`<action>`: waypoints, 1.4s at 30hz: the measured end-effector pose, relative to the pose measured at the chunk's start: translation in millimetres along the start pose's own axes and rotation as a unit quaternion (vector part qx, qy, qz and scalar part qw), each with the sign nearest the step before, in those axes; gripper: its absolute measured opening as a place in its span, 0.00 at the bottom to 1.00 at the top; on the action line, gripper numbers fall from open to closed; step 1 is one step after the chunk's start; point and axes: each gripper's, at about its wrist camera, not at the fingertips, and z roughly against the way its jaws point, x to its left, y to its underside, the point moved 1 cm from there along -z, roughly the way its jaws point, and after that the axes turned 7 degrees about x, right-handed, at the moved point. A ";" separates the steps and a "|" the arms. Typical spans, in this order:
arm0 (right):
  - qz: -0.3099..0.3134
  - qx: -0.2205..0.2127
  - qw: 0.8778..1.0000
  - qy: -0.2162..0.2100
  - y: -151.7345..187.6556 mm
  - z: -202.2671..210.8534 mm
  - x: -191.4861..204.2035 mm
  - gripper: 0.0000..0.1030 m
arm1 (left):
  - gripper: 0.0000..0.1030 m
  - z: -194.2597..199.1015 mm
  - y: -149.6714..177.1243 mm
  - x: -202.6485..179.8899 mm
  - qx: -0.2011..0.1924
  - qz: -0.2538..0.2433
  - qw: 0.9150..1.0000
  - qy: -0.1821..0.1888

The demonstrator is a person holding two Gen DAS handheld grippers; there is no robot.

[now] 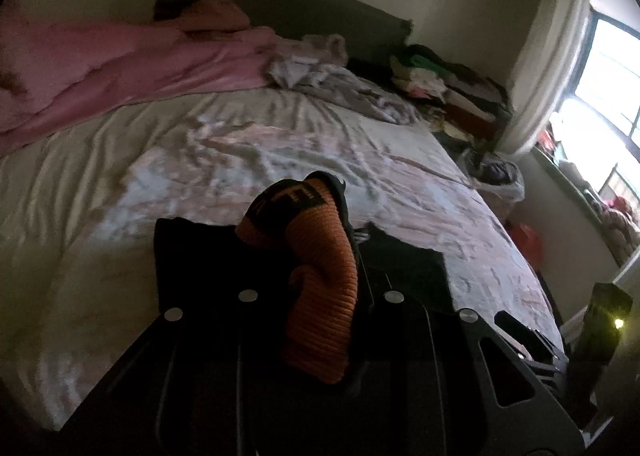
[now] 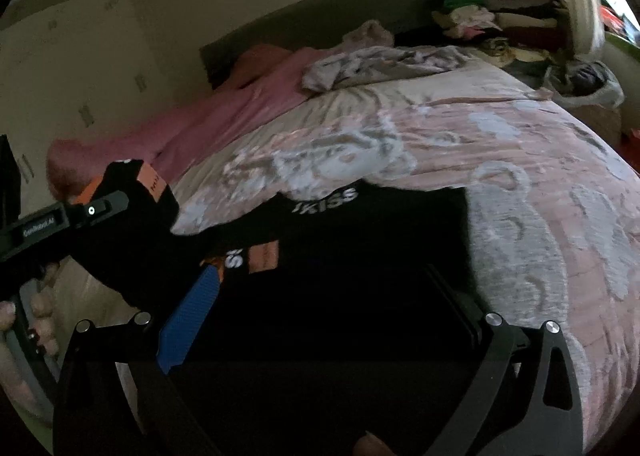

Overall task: Fold small clothes
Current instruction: 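Grasp the orange cuff with the left gripper and lift it, then carry the sleeve across the shirt body with the left gripper and release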

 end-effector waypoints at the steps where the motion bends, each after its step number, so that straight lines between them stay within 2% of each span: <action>1: -0.006 -0.003 1.000 0.001 -1.0 1.7 -6.3 0.96 | 0.17 -3.8 0.0 -5.2 0.003 -0.004 1.000 0.003; 9: -0.048 -0.011 0.999 0.015 -4.2 9.8 -44.7 0.96 | 0.19 -54.5 14.3 -32.5 0.059 -0.022 0.998 0.019; 11: -0.053 -0.009 0.998 0.017 -4.1 9.7 -49.7 0.96 | 0.39 -63.0 18.4 -33.0 0.067 -0.016 0.997 0.028; 15: -0.055 -0.003 0.998 0.018 -3.5 4.7 -52.8 0.96 | 0.48 -65.3 20.6 -32.5 0.069 -0.020 0.997 0.034; 16: -0.051 0.005 0.999 0.018 -2.6 1.5 -51.6 0.96 | 0.53 -64.3 21.1 -32.2 0.068 -0.019 0.997 0.035; 18: -0.043 0.015 0.999 0.017 -1.0 -4.7 -48.8 0.96 | 0.53 -61.8 21.9 -30.0 0.064 -0.017 0.997 0.035; 24: 0.002 0.078 0.997 0.021 12.4 -43.1 -29.9 0.96 | 0.58 -54.7 22.7 0.1 0.049 -0.001 0.999 -0.017; 28: 0.024 0.125 0.990 0.065 24.4 -71.5 -29.5 0.96 | 0.59 -48.8 24.3 34.0 0.039 0.022 0.997 -0.060; 32: 0.033 0.136 0.986 0.087 32.9 -87.7 -35.0 0.95 | 0.60 -41.2 26.8 65.9 0.032 0.051 0.995 -0.081; 36: 0.034 0.130 0.988 0.081 36.3 -94.7 -37.1 0.94 | 0.60 -31.2 29.2 97.3 0.023 0.084 0.991 -0.101; 38: 0.047 0.130 0.988 0.074 36.9 -95.4 -33.3 0.70 | 0.60 -26.3 30.2 110.6 0.020 0.098 0.989 -0.109; 39: 0.053 0.124 0.989 0.064 36.5 -93.1 -30.0 0.64 | 0.60 -25.0 30.4 114.1 0.019 0.102 0.989 -0.109; 41: 0.068 0.112 0.988 0.080 32.1 -88.5 -26.8 0.42 | 0.60 -22.9 30.7 120.2 0.016 0.109 0.988 -0.111; 42: 0.076 0.103 0.988 0.092 30.1 -84.9 -26.1 0.36 | 0.60 -22.4 31.3 122.2 0.015 0.110 0.987 -0.113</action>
